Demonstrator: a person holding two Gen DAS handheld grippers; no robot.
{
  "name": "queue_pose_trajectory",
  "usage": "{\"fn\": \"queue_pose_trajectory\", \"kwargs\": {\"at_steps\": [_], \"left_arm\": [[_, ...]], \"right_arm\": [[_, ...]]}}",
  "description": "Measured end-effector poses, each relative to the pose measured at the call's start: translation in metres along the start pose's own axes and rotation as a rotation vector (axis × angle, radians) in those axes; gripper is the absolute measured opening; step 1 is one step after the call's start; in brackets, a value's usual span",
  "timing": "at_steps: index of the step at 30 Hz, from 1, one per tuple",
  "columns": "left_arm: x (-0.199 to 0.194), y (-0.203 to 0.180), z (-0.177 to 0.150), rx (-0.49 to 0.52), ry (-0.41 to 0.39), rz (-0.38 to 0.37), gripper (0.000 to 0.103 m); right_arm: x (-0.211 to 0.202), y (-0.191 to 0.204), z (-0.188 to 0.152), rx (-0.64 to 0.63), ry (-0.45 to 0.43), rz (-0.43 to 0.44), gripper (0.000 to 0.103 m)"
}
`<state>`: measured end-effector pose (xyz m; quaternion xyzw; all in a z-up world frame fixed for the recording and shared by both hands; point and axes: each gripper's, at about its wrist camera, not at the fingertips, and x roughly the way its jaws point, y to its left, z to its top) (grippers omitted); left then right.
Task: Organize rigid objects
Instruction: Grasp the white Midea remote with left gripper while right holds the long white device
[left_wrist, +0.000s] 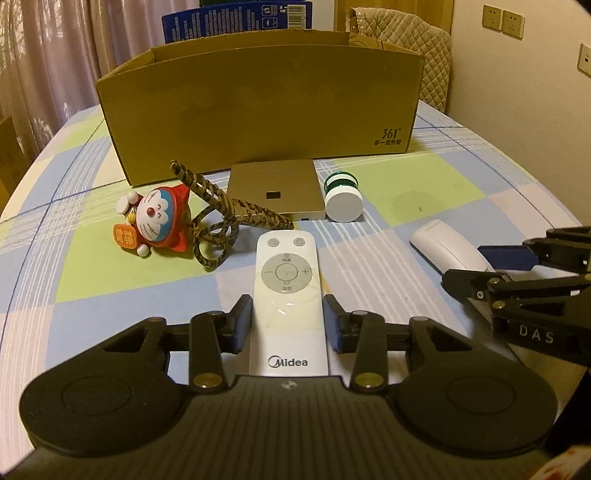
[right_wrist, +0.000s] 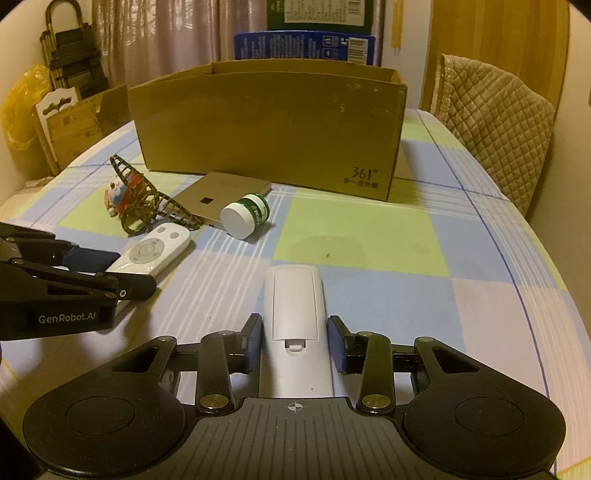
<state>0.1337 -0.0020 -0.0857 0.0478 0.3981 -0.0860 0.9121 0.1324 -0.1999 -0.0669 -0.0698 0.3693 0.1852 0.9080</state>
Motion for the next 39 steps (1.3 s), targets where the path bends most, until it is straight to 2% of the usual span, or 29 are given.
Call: {"fn": "queue_pose_trajectory", "kwargs": {"at_steps": [8, 17, 23, 28, 39], "left_arm": [[-0.015, -0.003, 0.001, -0.004, -0.047, -0.017, 0.035], [-0.028, 0.000, 0.005, -0.016, -0.075, -0.016, 0.035], [-0.027, 0.001, -0.002, -0.016, -0.054, -0.020, 0.035], [-0.020, 0.001, -0.011, -0.012, -0.005, -0.015, 0.035], [-0.014, 0.000, -0.014, 0.002, -0.005, -0.006, 0.037]], "right_arm": [[-0.017, 0.000, 0.010, 0.030, -0.058, -0.005, 0.035], [-0.027, 0.007, 0.019, 0.035, -0.084, 0.005, 0.035], [-0.026, 0.012, 0.018, 0.021, -0.068, -0.001, 0.035], [-0.025, 0.012, 0.018, 0.023, -0.066, -0.004, 0.035], [-0.022, 0.013, 0.019, 0.036, -0.063, 0.001, 0.035]]}}
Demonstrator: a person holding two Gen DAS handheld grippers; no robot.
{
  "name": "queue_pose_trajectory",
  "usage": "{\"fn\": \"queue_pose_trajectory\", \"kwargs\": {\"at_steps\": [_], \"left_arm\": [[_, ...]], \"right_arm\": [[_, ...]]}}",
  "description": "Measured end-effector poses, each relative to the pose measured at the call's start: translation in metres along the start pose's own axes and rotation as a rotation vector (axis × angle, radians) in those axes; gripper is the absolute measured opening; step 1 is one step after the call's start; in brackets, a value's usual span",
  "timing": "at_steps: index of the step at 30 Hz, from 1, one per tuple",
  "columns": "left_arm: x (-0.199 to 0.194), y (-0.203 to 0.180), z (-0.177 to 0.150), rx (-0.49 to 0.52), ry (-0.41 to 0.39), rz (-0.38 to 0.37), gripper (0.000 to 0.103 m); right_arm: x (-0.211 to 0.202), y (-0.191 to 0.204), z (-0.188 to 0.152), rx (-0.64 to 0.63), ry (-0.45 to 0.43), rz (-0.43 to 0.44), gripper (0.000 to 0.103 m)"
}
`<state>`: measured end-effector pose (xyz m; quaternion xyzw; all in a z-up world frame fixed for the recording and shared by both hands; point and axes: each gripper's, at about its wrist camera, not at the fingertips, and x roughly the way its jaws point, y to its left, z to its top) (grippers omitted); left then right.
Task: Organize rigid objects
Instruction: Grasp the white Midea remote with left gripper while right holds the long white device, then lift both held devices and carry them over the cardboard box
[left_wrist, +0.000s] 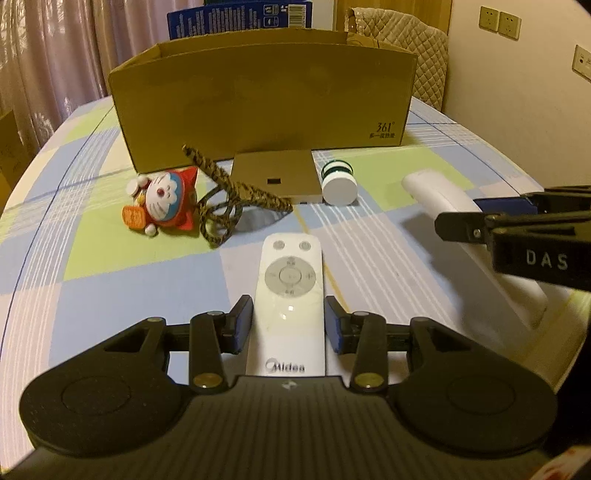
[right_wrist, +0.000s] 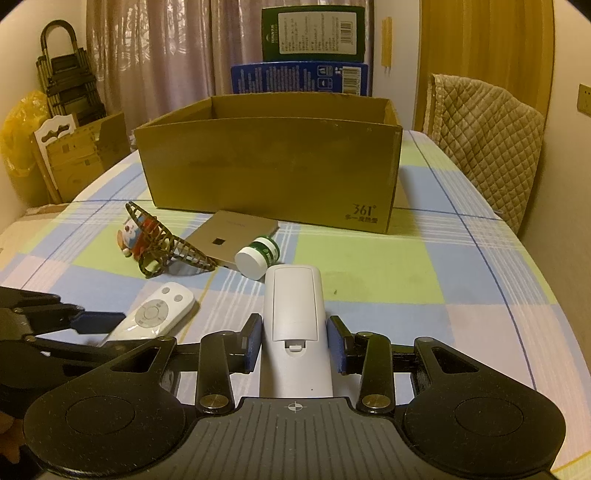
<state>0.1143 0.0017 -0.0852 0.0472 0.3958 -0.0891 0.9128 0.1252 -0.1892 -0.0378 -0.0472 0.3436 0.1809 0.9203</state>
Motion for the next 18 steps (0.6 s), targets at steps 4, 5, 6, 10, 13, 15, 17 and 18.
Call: {"fn": "queue_pose_trajectory", "kwargs": {"at_steps": [4, 5, 6, 10, 13, 15, 17, 18], "left_arm": [[0.007, -0.002, 0.004, 0.004, -0.020, 0.009, 0.037], [0.008, -0.002, 0.005, -0.003, -0.019, 0.006, 0.036], [0.009, -0.001, 0.007, -0.012, -0.014, 0.005, 0.036], [0.002, -0.003, 0.008, -0.012, -0.031, 0.007, 0.035], [-0.008, -0.004, 0.012, -0.009, -0.071, 0.013, 0.035], [-0.014, -0.002, 0.016, -0.018, -0.093, 0.016, 0.035], [-0.019, 0.000, 0.022, -0.028, -0.108, 0.013, 0.035], [-0.022, 0.002, 0.025, -0.031, -0.117, 0.014, 0.035]], "right_arm": [[0.001, -0.002, 0.000, 0.007, 0.002, -0.002, 0.035], [0.001, -0.003, 0.000, 0.010, 0.001, -0.003, 0.035], [0.001, -0.003, 0.000, 0.013, 0.001, -0.003, 0.035], [-0.004, -0.004, 0.004, 0.030, -0.023, -0.001, 0.035], [-0.008, -0.004, 0.007, 0.047, -0.040, 0.002, 0.035], [-0.011, -0.004, 0.011, 0.056, -0.055, 0.009, 0.035], [-0.015, -0.002, 0.016, 0.054, -0.073, 0.009, 0.035], [-0.017, -0.001, 0.019, 0.055, -0.084, 0.010, 0.035]]}}
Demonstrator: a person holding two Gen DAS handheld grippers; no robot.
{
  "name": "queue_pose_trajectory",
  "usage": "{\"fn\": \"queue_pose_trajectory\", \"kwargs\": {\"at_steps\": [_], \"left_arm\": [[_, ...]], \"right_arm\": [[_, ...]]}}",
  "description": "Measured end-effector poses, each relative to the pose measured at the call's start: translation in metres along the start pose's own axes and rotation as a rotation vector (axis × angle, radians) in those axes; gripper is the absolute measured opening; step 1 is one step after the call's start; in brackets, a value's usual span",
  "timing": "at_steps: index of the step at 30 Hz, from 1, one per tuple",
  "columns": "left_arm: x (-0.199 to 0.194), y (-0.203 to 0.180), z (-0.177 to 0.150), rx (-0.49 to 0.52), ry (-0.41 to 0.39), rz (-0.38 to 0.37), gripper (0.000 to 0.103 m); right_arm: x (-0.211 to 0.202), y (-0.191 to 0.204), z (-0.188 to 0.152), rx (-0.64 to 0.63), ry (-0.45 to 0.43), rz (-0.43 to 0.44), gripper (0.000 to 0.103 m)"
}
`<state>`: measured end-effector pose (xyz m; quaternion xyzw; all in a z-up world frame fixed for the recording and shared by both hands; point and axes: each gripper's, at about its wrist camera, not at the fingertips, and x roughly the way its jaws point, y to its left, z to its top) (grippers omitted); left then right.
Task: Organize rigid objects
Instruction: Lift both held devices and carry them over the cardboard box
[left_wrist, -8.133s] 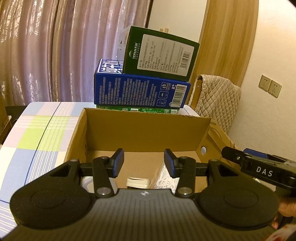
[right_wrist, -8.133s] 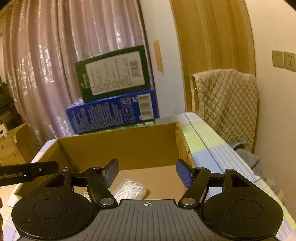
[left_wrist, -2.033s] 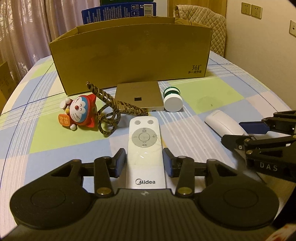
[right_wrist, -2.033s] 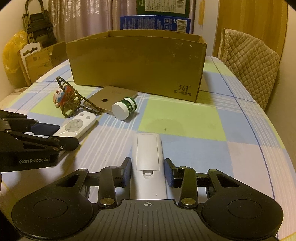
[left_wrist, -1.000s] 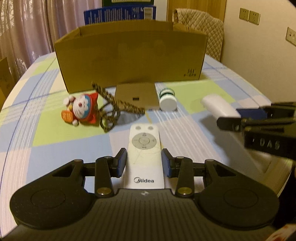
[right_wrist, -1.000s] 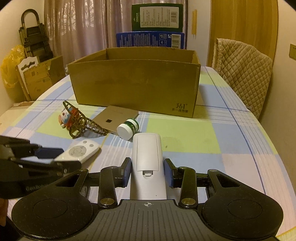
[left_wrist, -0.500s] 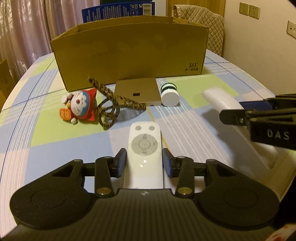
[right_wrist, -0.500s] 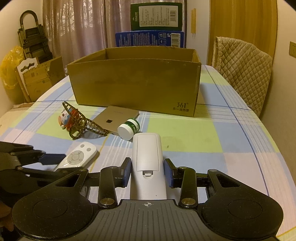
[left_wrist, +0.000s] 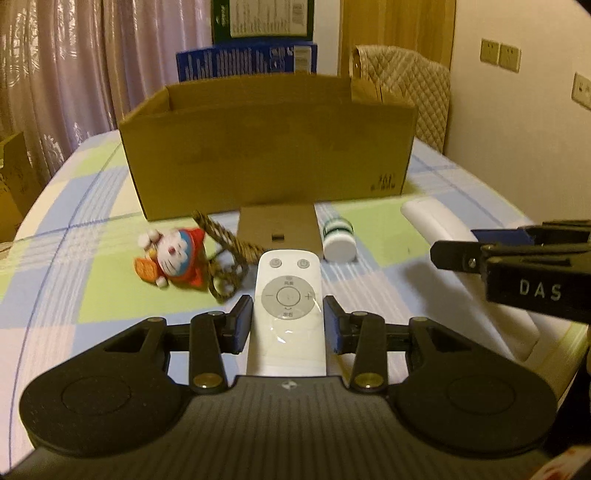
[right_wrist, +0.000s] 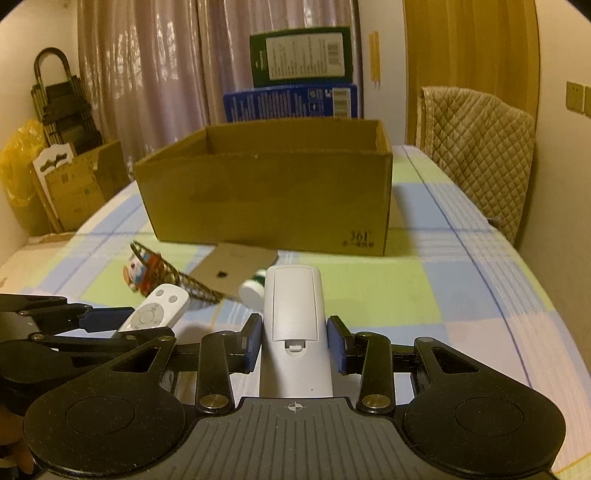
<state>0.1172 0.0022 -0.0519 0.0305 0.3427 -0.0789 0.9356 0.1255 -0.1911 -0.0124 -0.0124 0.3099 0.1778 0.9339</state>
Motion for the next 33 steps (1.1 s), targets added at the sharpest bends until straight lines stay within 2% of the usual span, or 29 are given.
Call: {"fn": "queue_pose_trajectory", "kwargs": {"at_steps": [5, 13, 23, 27, 33], "left_arm": [[-0.013, 0.009, 0.028, -0.036, -0.051, 0.000, 0.035], [-0.016, 0.030, 0.091, -0.057, -0.135, 0.001, 0.035], [0.018, 0.073, 0.173, -0.102, -0.211, -0.011, 0.035], [0.043, 0.088, 0.192, -0.131, -0.208, -0.026, 0.035], [0.078, 0.109, 0.190, -0.171, -0.193, -0.033, 0.035]], "right_arm": [[-0.007, 0.001, 0.027, 0.022, -0.053, 0.001, 0.035], [0.002, 0.000, 0.105, 0.057, -0.168, -0.004, 0.035], [0.057, -0.001, 0.178, 0.114, -0.250, 0.013, 0.035], [0.086, -0.011, 0.191, 0.154, -0.260, -0.001, 0.035], [0.125, -0.031, 0.189, 0.209, -0.203, -0.029, 0.035]]}}
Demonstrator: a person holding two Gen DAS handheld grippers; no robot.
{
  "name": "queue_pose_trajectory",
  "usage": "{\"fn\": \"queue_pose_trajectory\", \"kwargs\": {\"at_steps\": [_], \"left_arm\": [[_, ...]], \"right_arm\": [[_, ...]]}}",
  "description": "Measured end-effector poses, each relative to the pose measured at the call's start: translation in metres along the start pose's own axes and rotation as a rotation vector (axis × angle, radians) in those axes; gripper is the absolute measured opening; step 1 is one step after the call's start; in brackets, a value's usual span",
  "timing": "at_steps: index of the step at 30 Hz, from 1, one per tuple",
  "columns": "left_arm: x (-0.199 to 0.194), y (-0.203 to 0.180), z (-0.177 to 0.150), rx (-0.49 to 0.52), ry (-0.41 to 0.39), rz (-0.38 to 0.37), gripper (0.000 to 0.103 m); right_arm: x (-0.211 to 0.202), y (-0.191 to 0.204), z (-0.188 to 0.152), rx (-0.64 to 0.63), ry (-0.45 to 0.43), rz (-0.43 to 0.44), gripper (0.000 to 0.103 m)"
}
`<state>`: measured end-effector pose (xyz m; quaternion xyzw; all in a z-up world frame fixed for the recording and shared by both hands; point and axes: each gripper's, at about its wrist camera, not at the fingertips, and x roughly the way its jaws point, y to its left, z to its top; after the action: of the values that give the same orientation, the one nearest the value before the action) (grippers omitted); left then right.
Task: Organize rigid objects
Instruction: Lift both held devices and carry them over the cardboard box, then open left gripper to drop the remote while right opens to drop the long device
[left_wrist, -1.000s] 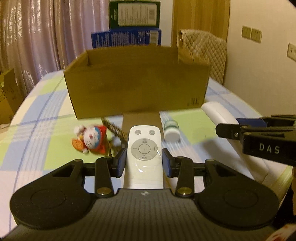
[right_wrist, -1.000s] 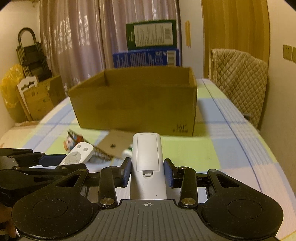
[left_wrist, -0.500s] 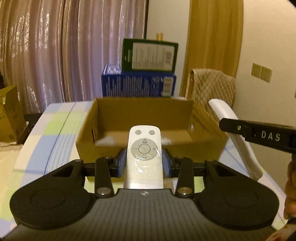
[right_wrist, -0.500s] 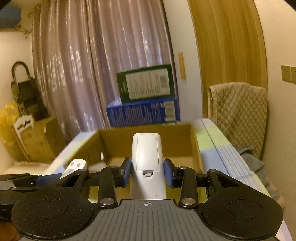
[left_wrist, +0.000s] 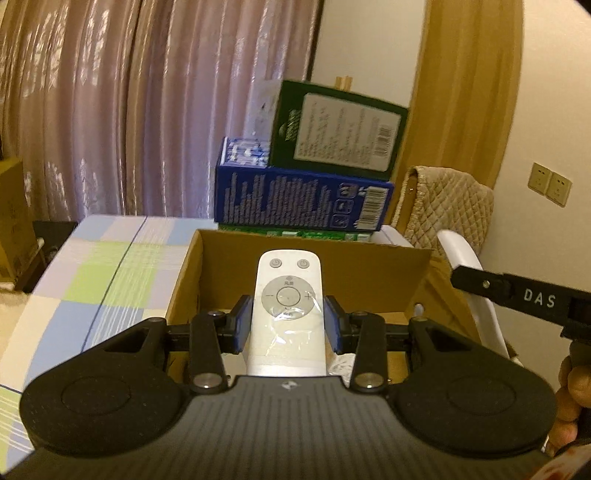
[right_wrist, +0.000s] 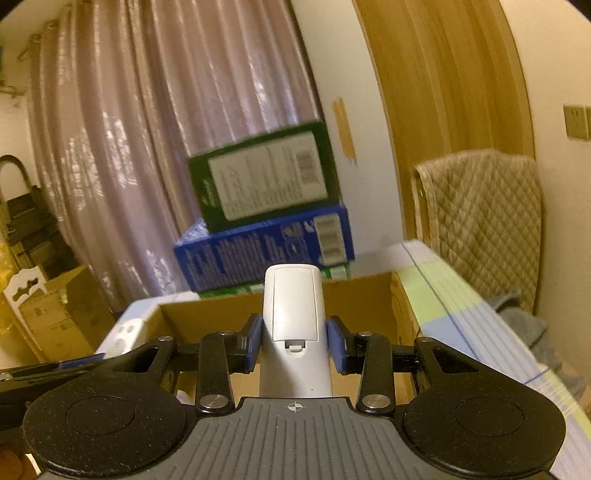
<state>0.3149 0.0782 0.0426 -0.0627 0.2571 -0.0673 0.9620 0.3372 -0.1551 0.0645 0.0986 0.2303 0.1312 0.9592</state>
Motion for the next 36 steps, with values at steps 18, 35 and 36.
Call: {"fn": "queue_pose_trajectory", "kwargs": {"at_steps": [18, 35, 36], "left_arm": [[0.041, 0.005, 0.001, -0.020, 0.035, -0.038, 0.035], [0.046, 0.006, -0.004, -0.034, 0.055, -0.028, 0.036], [0.045, 0.007, -0.004, -0.035, 0.055, -0.029, 0.036]], "right_arm": [[0.042, -0.003, -0.011, 0.010, 0.048, -0.024, 0.035], [0.049, -0.005, -0.020, -0.023, 0.080, -0.059, 0.035], [0.049, -0.005, -0.020, -0.025, 0.083, -0.061, 0.035]]}}
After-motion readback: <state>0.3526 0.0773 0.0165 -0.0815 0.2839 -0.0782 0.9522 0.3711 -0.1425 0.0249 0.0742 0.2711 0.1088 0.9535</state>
